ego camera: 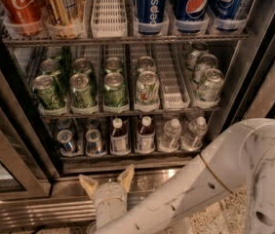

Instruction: Pick blue plastic bottle from bottom shelf of fridge

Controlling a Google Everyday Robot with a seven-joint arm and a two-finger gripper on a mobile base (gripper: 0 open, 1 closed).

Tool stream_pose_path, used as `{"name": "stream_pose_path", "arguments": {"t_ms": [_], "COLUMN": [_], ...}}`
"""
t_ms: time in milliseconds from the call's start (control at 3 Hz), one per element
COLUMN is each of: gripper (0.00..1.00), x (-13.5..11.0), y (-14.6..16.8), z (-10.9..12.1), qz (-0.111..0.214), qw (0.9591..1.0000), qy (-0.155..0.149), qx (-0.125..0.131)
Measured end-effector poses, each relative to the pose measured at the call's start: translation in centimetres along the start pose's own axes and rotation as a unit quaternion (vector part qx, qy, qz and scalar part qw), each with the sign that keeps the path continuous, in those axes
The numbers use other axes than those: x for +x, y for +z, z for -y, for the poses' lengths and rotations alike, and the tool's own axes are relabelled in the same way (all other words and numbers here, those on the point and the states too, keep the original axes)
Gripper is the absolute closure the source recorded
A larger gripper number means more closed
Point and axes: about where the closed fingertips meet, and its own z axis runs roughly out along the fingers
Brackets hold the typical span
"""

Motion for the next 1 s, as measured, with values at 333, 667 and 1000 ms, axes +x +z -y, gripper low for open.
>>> {"name": "stream_pose_path", "arguments": {"t_ms": [333, 667, 1000], "gripper": [0.0, 0.0, 0.0], "x": [0.1, -0.4, -0.8], "y": [0.0, 1.3, 2.6], "z": [-0.2, -0.5, -0.7], "qz": [0.004, 0.033, 0.061], "qw": [1.0, 0.9992, 0.9976], "qy": [0.007, 0.018, 0.018], "qx": [0.0, 0.012, 0.028]}}
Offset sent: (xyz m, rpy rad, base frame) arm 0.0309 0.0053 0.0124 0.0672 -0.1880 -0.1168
